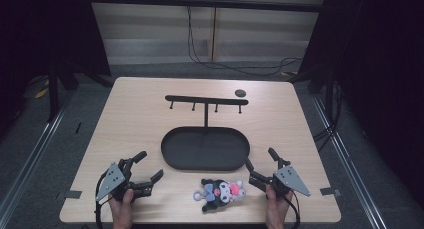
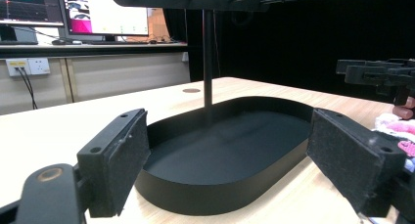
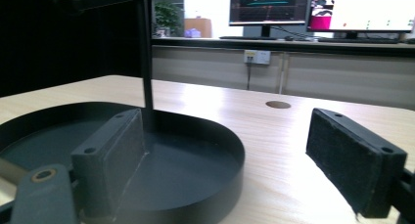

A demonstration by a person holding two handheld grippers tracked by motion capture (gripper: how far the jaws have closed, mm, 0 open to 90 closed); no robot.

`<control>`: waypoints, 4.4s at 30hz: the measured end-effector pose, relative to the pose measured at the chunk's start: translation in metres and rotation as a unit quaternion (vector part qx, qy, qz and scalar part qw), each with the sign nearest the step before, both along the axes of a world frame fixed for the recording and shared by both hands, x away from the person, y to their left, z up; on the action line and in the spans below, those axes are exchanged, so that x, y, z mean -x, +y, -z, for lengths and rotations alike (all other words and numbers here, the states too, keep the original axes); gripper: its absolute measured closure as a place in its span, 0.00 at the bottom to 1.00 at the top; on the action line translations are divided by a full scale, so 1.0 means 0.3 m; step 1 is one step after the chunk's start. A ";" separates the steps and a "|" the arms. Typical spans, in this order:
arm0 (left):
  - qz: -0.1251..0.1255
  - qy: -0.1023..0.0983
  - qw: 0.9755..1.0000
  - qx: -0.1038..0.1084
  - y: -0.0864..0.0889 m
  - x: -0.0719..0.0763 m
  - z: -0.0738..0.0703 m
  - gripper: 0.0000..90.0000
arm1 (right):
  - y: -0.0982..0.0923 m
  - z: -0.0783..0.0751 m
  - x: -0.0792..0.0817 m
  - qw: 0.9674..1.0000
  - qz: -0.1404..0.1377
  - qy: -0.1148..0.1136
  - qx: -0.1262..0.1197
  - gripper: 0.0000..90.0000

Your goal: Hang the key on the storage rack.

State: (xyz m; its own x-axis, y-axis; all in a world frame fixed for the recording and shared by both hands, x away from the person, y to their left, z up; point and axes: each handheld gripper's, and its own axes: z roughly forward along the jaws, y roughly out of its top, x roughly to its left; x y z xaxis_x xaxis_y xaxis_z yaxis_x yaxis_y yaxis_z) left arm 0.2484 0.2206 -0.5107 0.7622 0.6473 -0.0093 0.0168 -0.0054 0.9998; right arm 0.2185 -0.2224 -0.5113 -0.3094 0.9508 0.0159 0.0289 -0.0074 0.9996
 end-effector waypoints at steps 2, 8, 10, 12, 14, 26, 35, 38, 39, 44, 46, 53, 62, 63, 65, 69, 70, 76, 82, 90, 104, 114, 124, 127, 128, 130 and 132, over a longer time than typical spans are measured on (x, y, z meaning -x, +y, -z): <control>0.000 0.001 1.000 0.001 0.000 0.000 0.000 0.17 | -0.003 0.000 0.000 1.000 0.001 0.003 -0.003 0.15; 0.000 0.001 1.000 0.001 0.000 0.000 0.000 0.17 | -0.001 -0.001 0.000 1.000 0.006 0.005 -0.005 0.15; 0.000 0.000 1.000 0.000 0.000 0.000 0.000 0.17 | -0.003 0.000 0.003 1.000 0.002 0.001 -0.007 0.15; 0.001 0.001 1.000 0.001 0.000 0.000 0.000 0.17 | 0.002 0.000 0.003 1.000 0.006 0.001 -0.003 0.15; 0.000 0.000 1.000 0.000 0.000 0.000 0.000 0.17 | 0.004 -0.002 0.000 1.000 0.007 0.009 0.001 0.15; -0.001 0.000 1.000 0.001 -0.001 0.000 0.000 0.17 | 0.044 -0.034 -0.003 0.997 -0.025 0.050 0.056 0.15; -0.001 0.000 1.000 0.001 0.000 0.000 0.000 0.17 | 0.088 -0.091 0.001 0.993 -0.057 0.074 0.071 0.21; -0.002 0.001 1.000 0.001 -0.001 0.000 0.000 0.17 | 0.102 -0.102 -0.001 0.992 -0.071 0.077 0.068 0.23; -0.002 0.001 1.000 0.001 -0.001 0.000 0.000 0.17 | 0.106 -0.107 -0.002 0.991 -0.078 0.082 0.069 0.24; -0.003 -0.002 1.000 -0.003 0.001 -0.001 -0.001 0.17 | 0.118 -0.136 -0.010 0.984 -0.109 0.105 0.089 0.26; -0.004 -0.002 1.000 -0.002 0.000 -0.001 -0.001 0.17 | 0.115 -0.151 -0.014 0.981 -0.122 0.116 0.092 0.29; -0.005 -0.002 1.000 -0.002 0.000 -0.001 -0.001 0.17 | 0.135 -0.200 -0.028 0.968 -0.172 0.151 0.100 0.36; -0.002 -0.003 1.000 -0.001 0.001 -0.001 -0.001 0.17 | 0.184 -0.232 -0.047 0.953 -0.216 0.170 0.122 0.41; -0.004 0.001 1.000 0.001 -0.001 0.001 0.000 0.17 | 0.194 -0.238 -0.052 0.949 -0.230 0.177 0.123 0.42; -0.003 0.000 1.000 0.000 0.000 0.000 0.000 0.17 | 0.202 -0.241 -0.056 0.945 -0.238 0.184 0.126 0.42; -0.003 -0.001 1.000 0.000 -0.001 -0.001 0.000 0.17 | 0.230 -0.250 -0.075 0.924 -0.270 0.225 0.150 0.44; -0.003 -0.001 1.000 0.000 -0.001 -0.001 0.000 0.17 | 0.237 -0.250 -0.079 0.920 -0.275 0.234 0.154 0.44; -0.003 -0.001 1.000 0.000 -0.001 -0.001 0.000 0.17 | 0.282 -0.256 -0.094 0.897 -0.302 0.274 0.172 0.38; -0.003 -0.001 1.000 0.000 -0.001 -0.001 -0.001 0.17 | 0.340 -0.252 -0.117 0.855 -0.349 0.321 0.212 0.48; -0.003 -0.001 1.000 0.000 -0.001 -0.001 0.000 0.17 | 0.387 -0.264 -0.164 0.803 -0.398 0.370 0.245 0.53; -0.005 0.000 1.000 -0.001 -0.001 0.000 -0.001 0.17 | 0.488 -0.277 -0.193 0.753 -0.404 0.407 0.322 0.58; -0.006 0.002 1.000 0.000 -0.002 0.001 0.000 0.17 | 0.562 -0.241 -0.218 0.677 -0.438 0.454 0.380 0.79; -0.006 0.002 1.000 0.000 -0.002 0.001 0.000 0.17 | 0.609 -0.205 -0.238 0.632 -0.441 0.487 0.411 0.77; -0.004 -0.001 1.000 -0.002 0.000 0.000 0.000 0.17 | 0.626 -0.193 -0.237 0.619 -0.441 0.489 0.427 0.76; 0.000 -0.005 1.000 -0.005 0.001 -0.002 -0.001 0.17 | 0.631 -0.186 -0.236 0.615 -0.445 0.489 0.430 0.76; 0.001 -0.007 1.000 -0.007 0.001 -0.001 -0.001 0.17 | 0.638 -0.180 -0.234 0.609 -0.445 0.492 0.434 0.76; 0.000 -0.007 1.000 -0.007 0.001 -0.001 -0.001 0.17 | 0.644 -0.172 -0.235 0.605 -0.445 0.496 0.436 0.75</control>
